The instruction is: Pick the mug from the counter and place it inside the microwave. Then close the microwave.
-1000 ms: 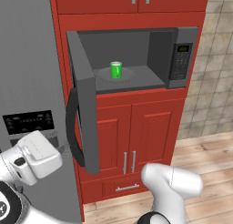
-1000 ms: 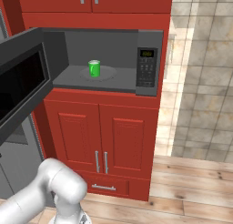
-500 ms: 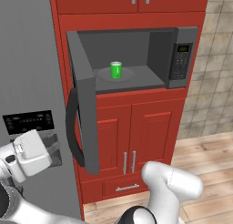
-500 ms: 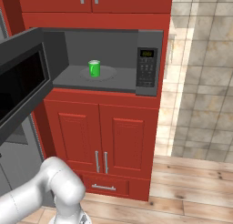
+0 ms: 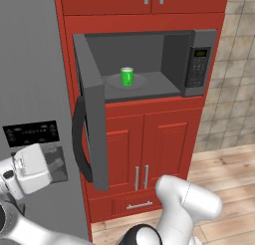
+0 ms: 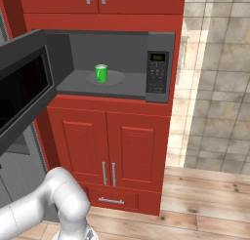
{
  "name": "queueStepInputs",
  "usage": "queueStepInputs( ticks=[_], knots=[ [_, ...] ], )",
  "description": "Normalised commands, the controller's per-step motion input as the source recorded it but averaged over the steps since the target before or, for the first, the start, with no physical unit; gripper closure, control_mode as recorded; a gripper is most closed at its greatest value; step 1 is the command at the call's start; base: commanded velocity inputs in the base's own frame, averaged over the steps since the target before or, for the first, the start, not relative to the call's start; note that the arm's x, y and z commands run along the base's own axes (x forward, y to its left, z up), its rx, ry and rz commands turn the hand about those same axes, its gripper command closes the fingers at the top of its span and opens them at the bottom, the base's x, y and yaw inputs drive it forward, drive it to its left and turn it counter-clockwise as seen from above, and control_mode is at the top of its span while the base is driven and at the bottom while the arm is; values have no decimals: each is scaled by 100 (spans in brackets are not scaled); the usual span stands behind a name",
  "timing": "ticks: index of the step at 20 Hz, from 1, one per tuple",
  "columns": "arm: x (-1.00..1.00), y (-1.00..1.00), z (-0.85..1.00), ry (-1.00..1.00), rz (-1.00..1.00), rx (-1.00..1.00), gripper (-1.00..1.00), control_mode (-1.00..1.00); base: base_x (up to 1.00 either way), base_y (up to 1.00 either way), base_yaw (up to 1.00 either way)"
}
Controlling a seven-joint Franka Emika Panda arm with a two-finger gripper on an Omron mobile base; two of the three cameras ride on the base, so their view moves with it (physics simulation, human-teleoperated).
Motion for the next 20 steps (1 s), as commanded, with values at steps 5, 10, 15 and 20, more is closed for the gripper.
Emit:
queueStepInputs(
  ticks=[5,10,15,20],
  knots=[
    [0,-26,4,-1,0,0,-100,-100,0,0,0],
    [0,-29,10,0,0,0,-100,-100,0,0,0],
    [0,-25,10,0,1,0,-100,-100,0,0,0],
    [0,-24,13,0,1,0,-100,-100,0,0,0]
  ],
)
